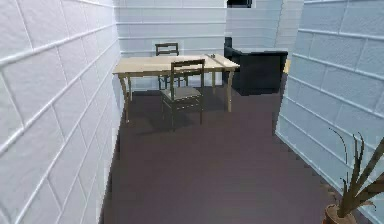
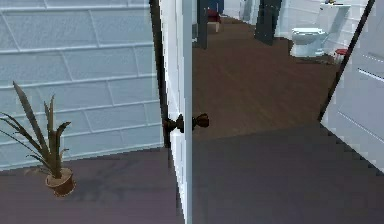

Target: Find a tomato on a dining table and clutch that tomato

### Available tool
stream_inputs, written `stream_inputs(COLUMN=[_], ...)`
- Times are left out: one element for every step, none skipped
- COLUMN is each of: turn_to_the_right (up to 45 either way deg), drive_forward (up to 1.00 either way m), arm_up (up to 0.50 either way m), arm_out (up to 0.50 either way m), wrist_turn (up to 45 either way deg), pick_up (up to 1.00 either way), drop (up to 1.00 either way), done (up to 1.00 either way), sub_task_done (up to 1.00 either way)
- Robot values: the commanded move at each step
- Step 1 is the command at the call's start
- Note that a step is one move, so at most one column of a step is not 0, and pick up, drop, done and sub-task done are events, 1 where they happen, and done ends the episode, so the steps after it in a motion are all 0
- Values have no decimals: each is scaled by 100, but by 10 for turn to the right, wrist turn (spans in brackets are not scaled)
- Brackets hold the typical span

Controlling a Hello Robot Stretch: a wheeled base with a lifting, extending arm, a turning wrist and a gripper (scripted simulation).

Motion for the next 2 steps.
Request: stream_inputs(turn_to_the_right=[150, 0], drive_forward=[0, 100], arm_up=[0, 0], arm_out=[0, 0], wrist_turn=[0, 0], pick_up=[0, 0], drop=[0, 0], done=[0, 0], sub_task_done=[0, 0])
